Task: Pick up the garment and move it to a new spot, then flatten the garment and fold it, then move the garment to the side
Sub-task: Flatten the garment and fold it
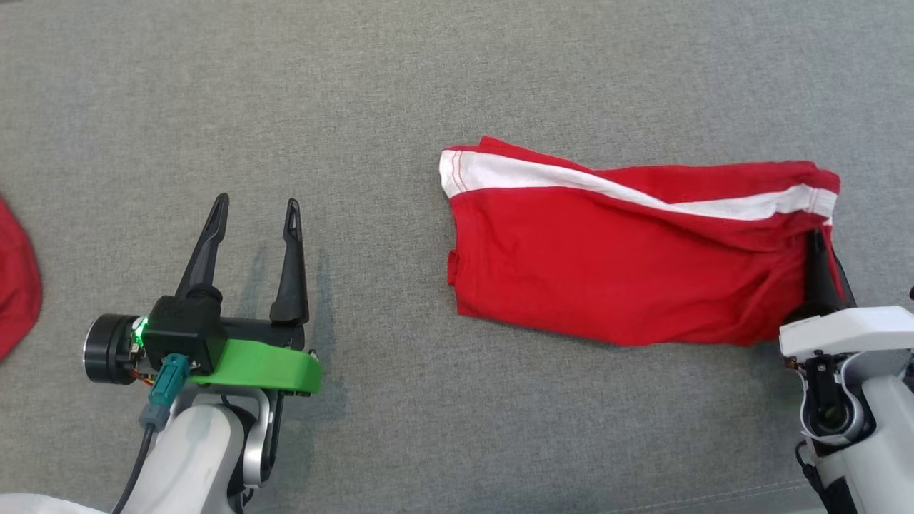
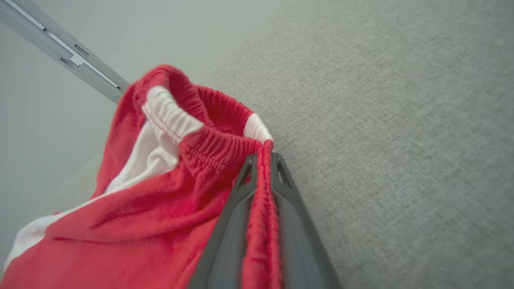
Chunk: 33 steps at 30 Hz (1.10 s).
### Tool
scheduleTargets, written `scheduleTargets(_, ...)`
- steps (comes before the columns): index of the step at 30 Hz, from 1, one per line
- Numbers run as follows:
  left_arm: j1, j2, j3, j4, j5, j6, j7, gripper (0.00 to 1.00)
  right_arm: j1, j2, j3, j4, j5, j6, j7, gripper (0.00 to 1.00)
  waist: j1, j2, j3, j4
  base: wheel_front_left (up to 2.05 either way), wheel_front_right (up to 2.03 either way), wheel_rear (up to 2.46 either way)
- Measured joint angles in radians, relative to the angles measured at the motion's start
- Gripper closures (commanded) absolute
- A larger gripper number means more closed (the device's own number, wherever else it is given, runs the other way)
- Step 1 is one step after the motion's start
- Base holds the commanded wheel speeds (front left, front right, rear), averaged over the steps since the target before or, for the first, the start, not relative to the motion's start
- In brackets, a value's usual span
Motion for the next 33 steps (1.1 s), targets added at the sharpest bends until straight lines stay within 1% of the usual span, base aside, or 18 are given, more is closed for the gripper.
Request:
scheduleTargets(3,-0.001,0.002,-0.005,-0.002,0.000,-0.001,0.006,0.00,-0.011,0.025,0.026,-0.097,0.036,-0.001,0.000,1.00,0.0000,0.0000,-0.001,-0.013,0.00,0.00,0.00)
scheduleTargets(7,-0.001,0.004,-0.012,-0.002,0.000,-0.001,0.011,0.00,-0.015,0.040,0.075,-0.230,0.048,-0.001,0.000,1.00,0.0000,0.0000,-0.009,-0.021,0.00,0.00,0.00)
scheduleTargets(11,-0.002,-0.001,-0.025,0.001,0.000,-0.002,0.012,0.00,-0.021,0.064,0.133,-0.341,0.031,-0.001,0.008,1.00,0.0000,0.0000,-0.016,-0.013,0.00,0.00,0.00)
scheduleTargets(15,-0.004,-0.008,-0.031,0.004,0.000,-0.007,0.012,0.00,-0.041,0.105,0.215,-0.403,-0.017,-0.001,0.039,1.00,0.0000,0.0000,-0.021,0.005,0.00,0.00,0.00)
scheduleTargets(18,-0.005,-0.017,-0.037,0.009,-0.002,-0.010,0.010,0.00,-0.058,0.138,0.278,-0.400,-0.051,-0.001,0.061,1.00,0.0000,0.0000,-0.022,0.023,0.00,0.00,0.00)
scheduleTargets(20,-0.005,-0.022,-0.043,0.015,-0.002,-0.012,0.009,0.00,-0.072,0.153,0.309,-0.373,-0.088,-0.001,0.064,1.00,0.0000,0.0000,-0.022,0.037,0.00,0.00,0.00)
scheduleTargets(23,-0.011,-0.029,-0.049,0.025,-0.003,-0.018,0.006,0.00,-0.086,0.180,0.346,-0.325,-0.094,-0.001,0.057,1.00,0.0000,0.0000,-0.021,0.059,0.00,0.00,0.00)
scheduleTargets(25,-0.015,-0.035,-0.053,0.028,-0.006,-0.018,0.004,0.00,-0.108,0.190,0.366,-0.284,-0.124,-0.001,0.044,1.00,0.0000,-0.0001,-0.018,0.074,0.00,0.00,0.00)
scheduleTargets(33,-0.026,-0.054,-0.068,0.053,-0.010,-0.027,-0.004,0.00,-0.164,0.207,0.471,-0.136,-0.143,-0.001,0.013,1.00,0.0000,0.0000,-0.005,0.120,0.00,0.00,0.00)
